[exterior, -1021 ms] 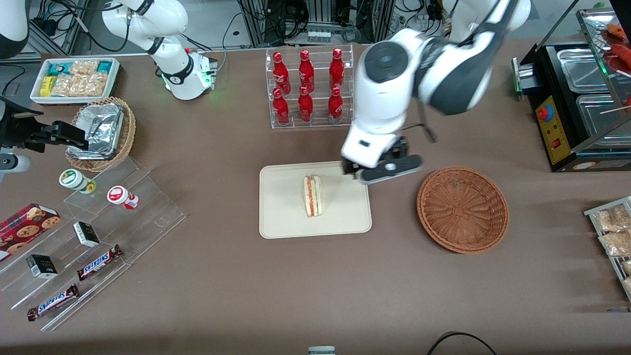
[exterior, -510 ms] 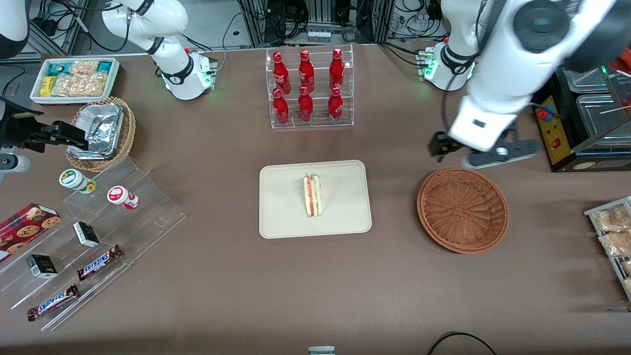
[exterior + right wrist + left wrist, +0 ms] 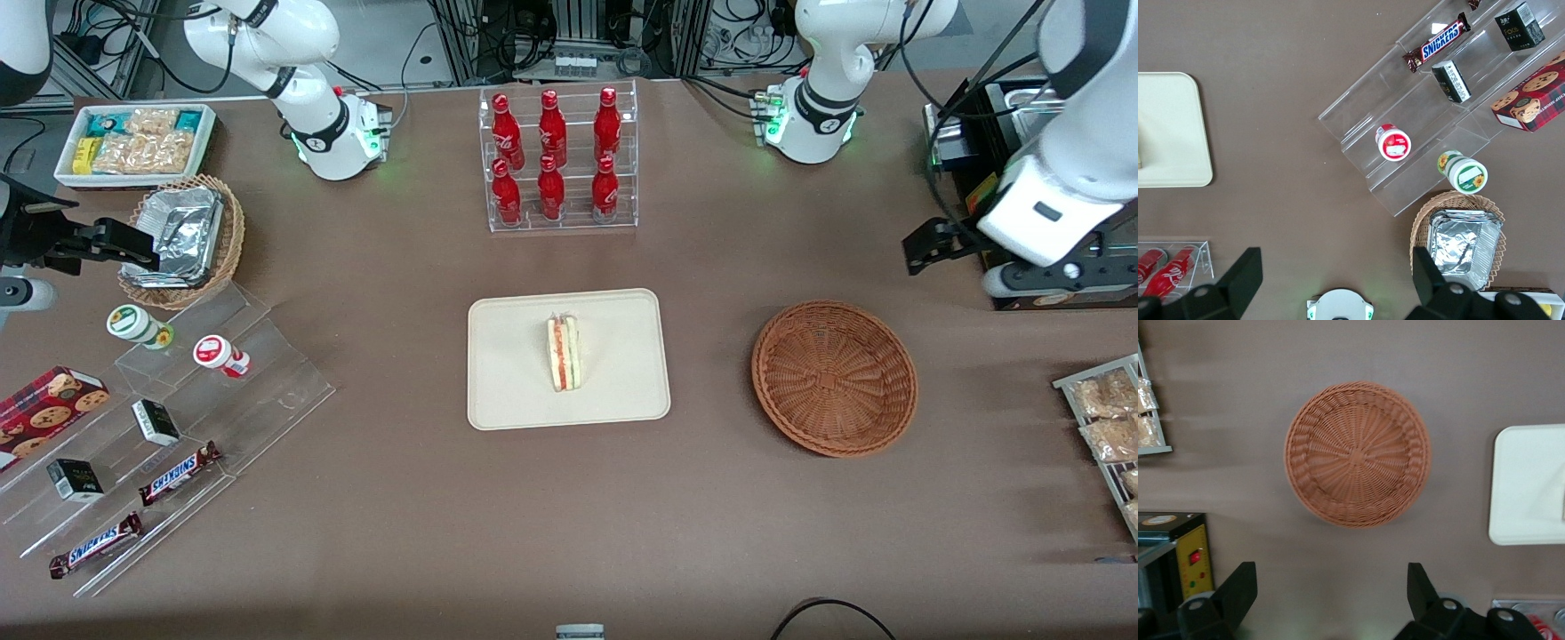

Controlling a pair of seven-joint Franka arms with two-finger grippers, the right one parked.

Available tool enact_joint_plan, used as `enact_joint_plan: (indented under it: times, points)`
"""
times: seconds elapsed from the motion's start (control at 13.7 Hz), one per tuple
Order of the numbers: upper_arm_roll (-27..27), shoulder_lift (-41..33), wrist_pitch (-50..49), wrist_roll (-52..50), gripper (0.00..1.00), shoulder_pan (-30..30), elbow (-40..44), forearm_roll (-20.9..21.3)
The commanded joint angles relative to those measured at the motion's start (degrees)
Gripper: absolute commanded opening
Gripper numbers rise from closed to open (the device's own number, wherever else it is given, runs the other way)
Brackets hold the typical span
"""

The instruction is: Place sandwich from basket to tray

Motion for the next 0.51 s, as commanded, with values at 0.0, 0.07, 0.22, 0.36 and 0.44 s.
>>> enact_joint_plan:
  times: [0.0,0.07,0.22,0.36,0.44]
  points:
    - [1.86,-6.06,-0.06,4.57,0.99,0.24,-5.94,-0.97]
    - [2.22,-6.42,-0.14,4.58,0.99,-0.81,-6.21,-0.97]
    - [2.49,-6.42,-1.02,4.58,0.99,-1.26,-5.69,-0.79]
    - [2.49,-4.94,-0.67,3.8,0.99,-1.7,-3.51,-0.44]
    - [2.49,-3.1,-1.02,4.14,0.99,-1.7,-1.23,-0.35]
